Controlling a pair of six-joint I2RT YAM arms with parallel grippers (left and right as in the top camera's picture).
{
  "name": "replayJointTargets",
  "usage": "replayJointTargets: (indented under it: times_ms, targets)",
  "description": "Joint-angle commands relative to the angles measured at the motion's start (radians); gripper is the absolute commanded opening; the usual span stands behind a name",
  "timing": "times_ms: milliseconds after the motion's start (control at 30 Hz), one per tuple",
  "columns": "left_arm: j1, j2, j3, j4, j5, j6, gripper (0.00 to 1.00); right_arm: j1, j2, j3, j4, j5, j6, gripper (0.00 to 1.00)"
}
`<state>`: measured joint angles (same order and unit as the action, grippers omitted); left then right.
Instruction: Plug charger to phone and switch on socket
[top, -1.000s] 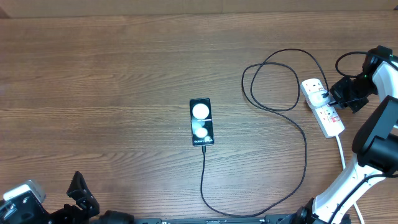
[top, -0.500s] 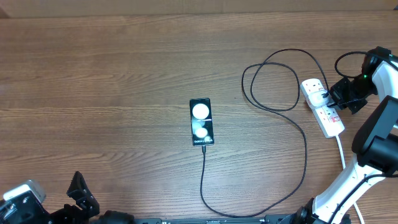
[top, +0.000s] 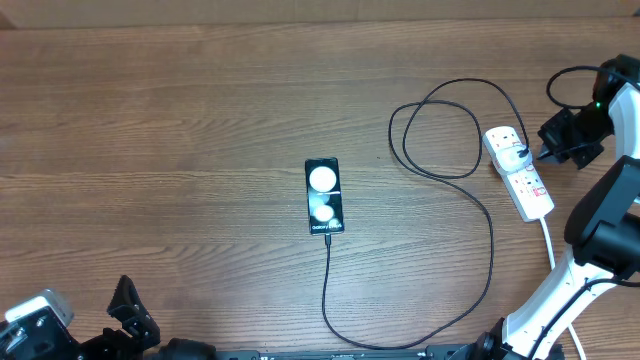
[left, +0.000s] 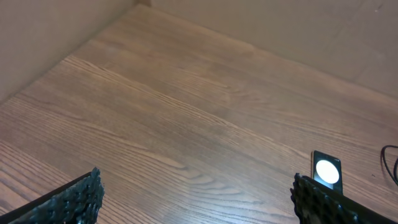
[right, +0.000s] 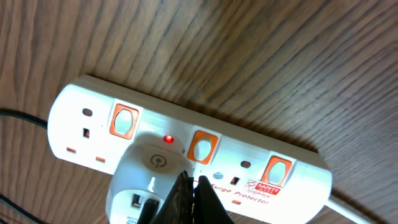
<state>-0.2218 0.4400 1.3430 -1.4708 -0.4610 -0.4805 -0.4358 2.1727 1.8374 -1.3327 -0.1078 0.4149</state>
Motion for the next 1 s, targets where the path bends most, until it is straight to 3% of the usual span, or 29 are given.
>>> replayJointTargets:
  times_ms: [0,533,767,967]
  targets:
    - [0.005,-0.011,0.000,0.000,-0.017,-0.014,1.00,0.005,0.001,0.008,-0.008,0.024,0.003,0.04]
    - [0.006,-0.039,0.000,0.001,-0.017,-0.014,1.00,0.003,-0.076,-0.021,-0.015,0.084,-0.024,0.04]
    - [0.053,-0.167,0.000,0.000,-0.017,-0.014,1.00,0.005,-0.428,-0.003,0.135,0.012,-0.002,0.04]
    - [0.135,-0.307,0.000,0.000,-0.018,-0.014,1.00,0.005,-0.792,-0.003,0.542,-0.218,0.101,0.04]
